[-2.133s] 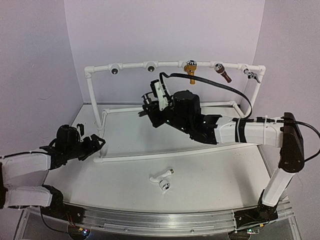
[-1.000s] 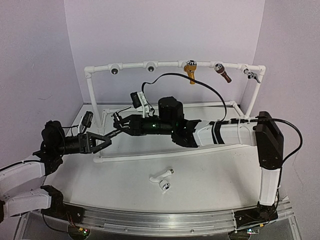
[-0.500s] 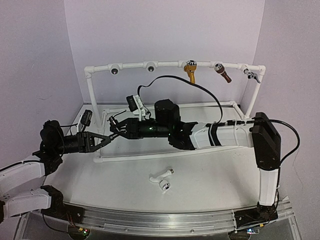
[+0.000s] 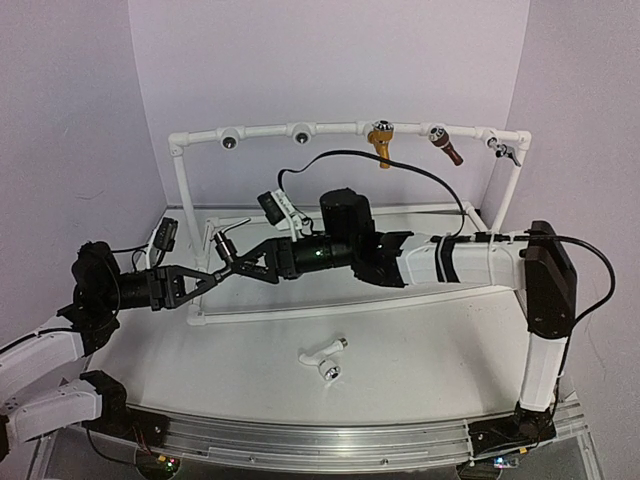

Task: Install the water faucets
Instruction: Pass from the right arm to the left, then pass from the left arm to the right

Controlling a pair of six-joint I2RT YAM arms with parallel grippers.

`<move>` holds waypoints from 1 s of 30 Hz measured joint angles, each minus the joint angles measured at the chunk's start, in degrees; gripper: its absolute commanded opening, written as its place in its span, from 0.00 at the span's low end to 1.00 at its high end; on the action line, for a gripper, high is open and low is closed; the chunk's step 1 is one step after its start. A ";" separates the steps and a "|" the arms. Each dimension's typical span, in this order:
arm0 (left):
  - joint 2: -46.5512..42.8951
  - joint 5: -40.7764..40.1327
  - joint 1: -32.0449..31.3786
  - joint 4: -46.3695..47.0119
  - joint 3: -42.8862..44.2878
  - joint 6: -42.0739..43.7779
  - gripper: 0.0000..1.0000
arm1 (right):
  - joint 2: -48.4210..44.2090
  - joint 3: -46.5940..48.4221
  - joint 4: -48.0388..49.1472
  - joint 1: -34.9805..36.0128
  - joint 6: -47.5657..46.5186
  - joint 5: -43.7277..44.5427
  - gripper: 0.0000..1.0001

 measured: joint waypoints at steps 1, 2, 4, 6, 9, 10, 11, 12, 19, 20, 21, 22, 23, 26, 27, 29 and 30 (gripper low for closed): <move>0.12 0.26 0.00 0.01 0.00 0.18 0.00 | -0.34 0.02 -0.35 -0.26 -0.32 -0.93 0.73; 0.30 0.45 0.00 0.02 0.00 0.29 0.00 | -0.48 0.24 -0.69 -0.51 -0.39 -2.05 0.70; 0.70 0.69 0.00 0.02 0.00 0.33 0.00 | -0.40 1.13 -1.38 -0.90 -0.23 -3.92 0.65; 0.80 0.84 0.00 0.00 0.00 0.32 0.00 | 0.05 2.67 -1.96 -1.08 0.08 -5.68 0.61; 0.82 1.07 0.00 0.00 0.00 0.32 0.00 | 0.69 4.56 -1.71 -0.98 0.95 -7.65 0.55; 0.82 1.07 0.00 0.00 0.00 0.34 0.00 | 1.08 5.29 -1.48 -0.92 1.47 -8.36 0.54; 0.80 1.07 0.00 0.00 0.00 0.34 0.00 | 1.59 5.99 -1.21 -0.92 1.93 -8.87 0.54; 0.82 1.07 0.00 0.02 0.00 0.36 0.00 | 2.29 6.78 -0.93 -0.90 2.44 -9.39 0.54; 0.92 1.06 0.00 0.02 0.00 0.34 0.00 | 6.24 9.17 -0.22 -0.36 4.69 -11.27 0.48; 0.91 1.05 0.00 0.01 0.00 0.34 0.00 | 6.50 9.17 -0.24 -0.25 4.88 -11.38 0.46; 0.91 1.05 0.00 0.01 0.00 0.34 0.00 | 6.61 9.17 -0.30 -0.18 4.97 -11.47 0.44; 0.91 1.05 0.00 0.02 0.00 0.34 0.00 | 6.63 9.17 -0.26 -0.10 5.10 -11.52 0.42; 0.91 1.05 0.00 0.02 0.00 0.34 0.00 | 6.63 9.17 -0.18 0.01 5.15 -11.59 0.39; 0.95 1.06 0.00 0.02 0.00 0.32 0.00 | 6.63 9.17 0.24 0.23 5.44 -11.65 0.27; 1.00 1.08 0.00 0.03 0.00 0.31 0.00 | 6.63 9.17 0.37 0.31 5.59 -11.65 0.20; 1.02 1.02 0.00 0.19 0.02 0.33 0.00 | 6.64 9.17 0.58 0.39 5.74 -11.69 0.01; 1.03 1.03 0.06 0.33 0.05 0.31 0.01 | 6.68 9.17 0.80 0.40 5.73 -11.68 0.00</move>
